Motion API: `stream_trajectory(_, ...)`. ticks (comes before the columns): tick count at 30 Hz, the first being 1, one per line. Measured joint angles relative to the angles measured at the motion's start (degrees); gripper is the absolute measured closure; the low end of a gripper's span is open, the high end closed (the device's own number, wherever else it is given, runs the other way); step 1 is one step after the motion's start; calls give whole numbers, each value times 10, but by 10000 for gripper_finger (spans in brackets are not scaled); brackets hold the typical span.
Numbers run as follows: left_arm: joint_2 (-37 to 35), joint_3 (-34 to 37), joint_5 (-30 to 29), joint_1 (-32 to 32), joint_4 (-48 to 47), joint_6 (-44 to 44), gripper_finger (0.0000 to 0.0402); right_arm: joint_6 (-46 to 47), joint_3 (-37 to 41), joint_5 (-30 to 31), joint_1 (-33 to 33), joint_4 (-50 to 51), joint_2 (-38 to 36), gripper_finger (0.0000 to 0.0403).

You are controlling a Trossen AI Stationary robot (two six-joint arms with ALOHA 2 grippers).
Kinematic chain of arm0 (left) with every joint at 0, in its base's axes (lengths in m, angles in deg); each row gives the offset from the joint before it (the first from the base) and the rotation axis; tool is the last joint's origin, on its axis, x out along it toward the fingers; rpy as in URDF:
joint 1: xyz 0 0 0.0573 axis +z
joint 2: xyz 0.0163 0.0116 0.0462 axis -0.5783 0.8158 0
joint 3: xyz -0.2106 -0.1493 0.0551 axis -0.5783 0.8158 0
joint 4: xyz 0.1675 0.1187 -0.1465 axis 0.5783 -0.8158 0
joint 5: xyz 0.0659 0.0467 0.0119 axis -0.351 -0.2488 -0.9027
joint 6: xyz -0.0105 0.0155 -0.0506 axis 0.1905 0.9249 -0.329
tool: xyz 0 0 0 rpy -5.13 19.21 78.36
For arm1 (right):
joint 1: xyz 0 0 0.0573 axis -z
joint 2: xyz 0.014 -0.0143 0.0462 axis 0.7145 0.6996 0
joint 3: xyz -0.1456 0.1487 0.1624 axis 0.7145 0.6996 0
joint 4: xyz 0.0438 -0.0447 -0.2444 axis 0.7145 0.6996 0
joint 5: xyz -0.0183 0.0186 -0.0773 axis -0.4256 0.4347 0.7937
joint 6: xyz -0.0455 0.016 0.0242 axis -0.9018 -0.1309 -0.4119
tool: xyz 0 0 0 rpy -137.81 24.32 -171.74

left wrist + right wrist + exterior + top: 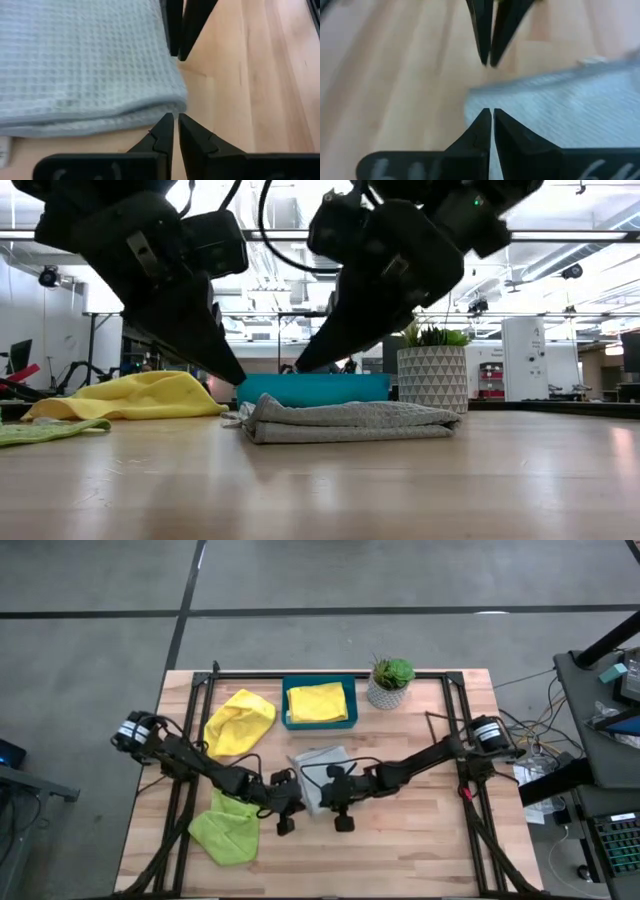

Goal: Fold microfiber towels
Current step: Fold the gray microfiber cloth

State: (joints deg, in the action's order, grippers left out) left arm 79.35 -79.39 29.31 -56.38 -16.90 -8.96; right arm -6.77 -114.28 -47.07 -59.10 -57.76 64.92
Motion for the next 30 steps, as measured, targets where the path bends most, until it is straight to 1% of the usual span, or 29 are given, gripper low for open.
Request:
stream_trajectory(3, -13, 1, -4, 15, -4, 1, 389, -12, 6, 40, -1, 50, -26, 390)
stream_trajectory(5, -24, 1, -4, 29, -18, 5, 385, -17, 17, 61, -1, 66, -41, 390)
stream_trajectory(7, -36, 1, -4, 47, -37, 12, 377, -24, 36, 74, -1, 73, -58, 390)
stream_trajectory(11, -53, 3, -8, 93, -83, 35, 353, -32, 84, 84, 4, 52, -95, 390)
stream_trajectory(14, -55, 3, -13, 132, -85, 62, 332, -39, 126, 89, 13, 7, -122, 390)
stream_trajectory(16, -50, 3, -22, 156, -85, 74, 320, -37, 155, 89, 21, -40, -135, 390)
stream_trajectory(18, -42, 4, -34, 176, -91, 77, 312, -35, 186, 89, 28, -83, -144, 390)
stream_trajectory(21, -31, 6, -33, 200, -92, 77, 306, -26, 223, 89, 36, -145, -151, 390)
stream_trajectory(25, -26, 8, -27, 206, -90, 76, 306, -15, 255, 88, 39, -206, -152, 390)
stream_trajectory(30, -22, 11, -25, 206, -90, 64, 306, -11, 263, 88, 40, -214, -150, 390)
